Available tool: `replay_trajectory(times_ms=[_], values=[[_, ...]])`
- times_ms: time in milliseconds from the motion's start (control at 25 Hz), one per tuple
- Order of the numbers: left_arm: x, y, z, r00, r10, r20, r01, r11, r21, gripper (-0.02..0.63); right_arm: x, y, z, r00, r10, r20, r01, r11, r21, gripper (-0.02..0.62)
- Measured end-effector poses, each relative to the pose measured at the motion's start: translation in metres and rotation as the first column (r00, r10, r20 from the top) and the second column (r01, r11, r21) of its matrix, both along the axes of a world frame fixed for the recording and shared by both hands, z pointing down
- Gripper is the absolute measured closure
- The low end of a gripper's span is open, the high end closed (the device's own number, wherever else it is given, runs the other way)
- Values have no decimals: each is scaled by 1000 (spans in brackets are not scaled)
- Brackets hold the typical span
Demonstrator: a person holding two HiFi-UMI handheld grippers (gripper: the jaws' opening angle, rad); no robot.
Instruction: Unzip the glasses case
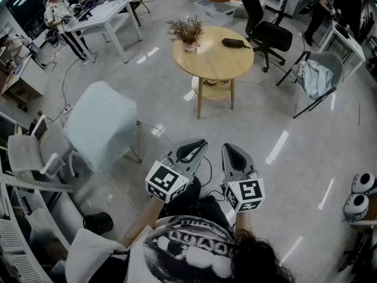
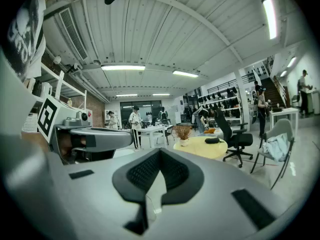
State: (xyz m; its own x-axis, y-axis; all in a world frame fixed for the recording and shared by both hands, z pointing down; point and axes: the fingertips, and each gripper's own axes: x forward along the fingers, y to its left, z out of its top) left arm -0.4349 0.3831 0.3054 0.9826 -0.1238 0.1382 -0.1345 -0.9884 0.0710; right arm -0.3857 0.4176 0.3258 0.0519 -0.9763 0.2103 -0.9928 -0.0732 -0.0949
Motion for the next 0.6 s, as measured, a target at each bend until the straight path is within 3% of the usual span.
replay_trajectory(times_ms=[240,600], values=[[24,-48,11,1000,11,2,-11,1000,-18,575,24,-46,12,1000,10,2,-10,1000,-10,597],[68,-155,2,995,99,-15,-98,995,31,575,58,-160,11,998,40,-41,-40,999,-4,595]])
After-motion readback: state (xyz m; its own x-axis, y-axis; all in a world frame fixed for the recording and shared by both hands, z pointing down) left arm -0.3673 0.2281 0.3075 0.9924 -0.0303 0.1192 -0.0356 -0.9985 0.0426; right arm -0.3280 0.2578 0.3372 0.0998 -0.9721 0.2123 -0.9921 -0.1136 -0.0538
